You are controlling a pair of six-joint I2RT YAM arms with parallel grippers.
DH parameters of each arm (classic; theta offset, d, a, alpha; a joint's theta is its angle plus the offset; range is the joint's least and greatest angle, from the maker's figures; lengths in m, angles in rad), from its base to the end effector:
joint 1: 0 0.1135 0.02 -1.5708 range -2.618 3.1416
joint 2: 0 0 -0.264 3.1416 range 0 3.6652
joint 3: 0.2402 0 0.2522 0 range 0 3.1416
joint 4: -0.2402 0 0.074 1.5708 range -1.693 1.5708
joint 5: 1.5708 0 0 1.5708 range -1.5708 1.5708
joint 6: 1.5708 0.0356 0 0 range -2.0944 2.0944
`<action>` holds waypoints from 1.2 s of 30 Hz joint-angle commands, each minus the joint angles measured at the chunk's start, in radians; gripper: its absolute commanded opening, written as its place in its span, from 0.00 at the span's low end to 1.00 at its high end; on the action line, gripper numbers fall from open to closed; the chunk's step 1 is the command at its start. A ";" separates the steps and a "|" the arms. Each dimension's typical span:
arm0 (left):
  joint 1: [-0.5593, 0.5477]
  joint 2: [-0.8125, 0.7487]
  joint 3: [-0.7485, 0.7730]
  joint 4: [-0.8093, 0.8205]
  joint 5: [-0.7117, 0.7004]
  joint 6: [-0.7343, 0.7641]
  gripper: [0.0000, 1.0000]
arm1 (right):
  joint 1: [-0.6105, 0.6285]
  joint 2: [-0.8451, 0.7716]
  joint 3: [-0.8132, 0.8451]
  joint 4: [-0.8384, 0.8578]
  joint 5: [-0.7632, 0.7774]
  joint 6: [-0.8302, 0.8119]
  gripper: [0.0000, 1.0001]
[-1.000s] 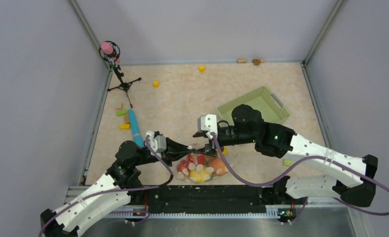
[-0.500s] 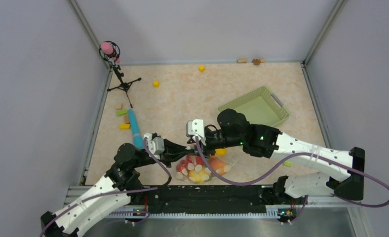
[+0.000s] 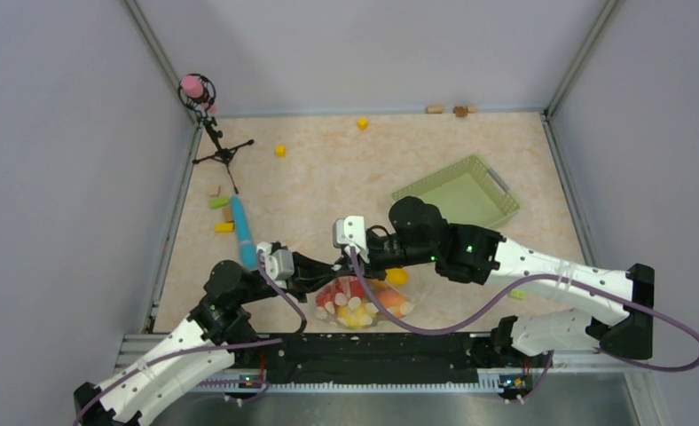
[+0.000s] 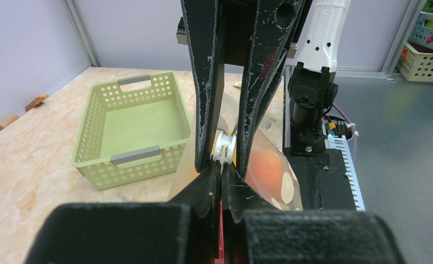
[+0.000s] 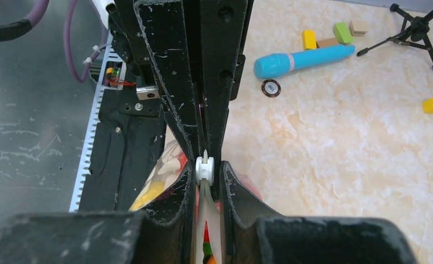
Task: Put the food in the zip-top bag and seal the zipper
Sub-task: Zip the zipper food storage bag at the center of the board.
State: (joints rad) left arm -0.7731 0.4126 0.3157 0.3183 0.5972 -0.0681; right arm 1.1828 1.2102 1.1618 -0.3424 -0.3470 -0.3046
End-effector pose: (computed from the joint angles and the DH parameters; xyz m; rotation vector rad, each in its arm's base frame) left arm 0.0781 -0.1042 0.2781 0.9751 1.1122 -1.0925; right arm 0.0924 0.2580 0.3677 -1.5553 1.3376 0.9032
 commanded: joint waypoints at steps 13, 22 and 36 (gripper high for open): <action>0.003 -0.089 -0.037 -0.023 -0.190 -0.009 0.00 | 0.010 -0.037 -0.001 -0.072 0.139 0.013 0.00; 0.003 -0.179 -0.083 -0.020 -0.187 -0.015 0.00 | 0.009 -0.081 -0.024 -0.108 0.225 0.031 0.00; 0.003 -0.163 -0.088 0.016 -0.327 -0.064 0.00 | 0.010 -0.060 -0.006 -0.110 0.228 0.092 0.01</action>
State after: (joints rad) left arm -0.7780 0.2470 0.2352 0.2710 0.4320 -0.0898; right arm 1.1950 1.1610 1.1366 -0.4328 -0.2039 -0.2665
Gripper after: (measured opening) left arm 0.011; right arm 0.095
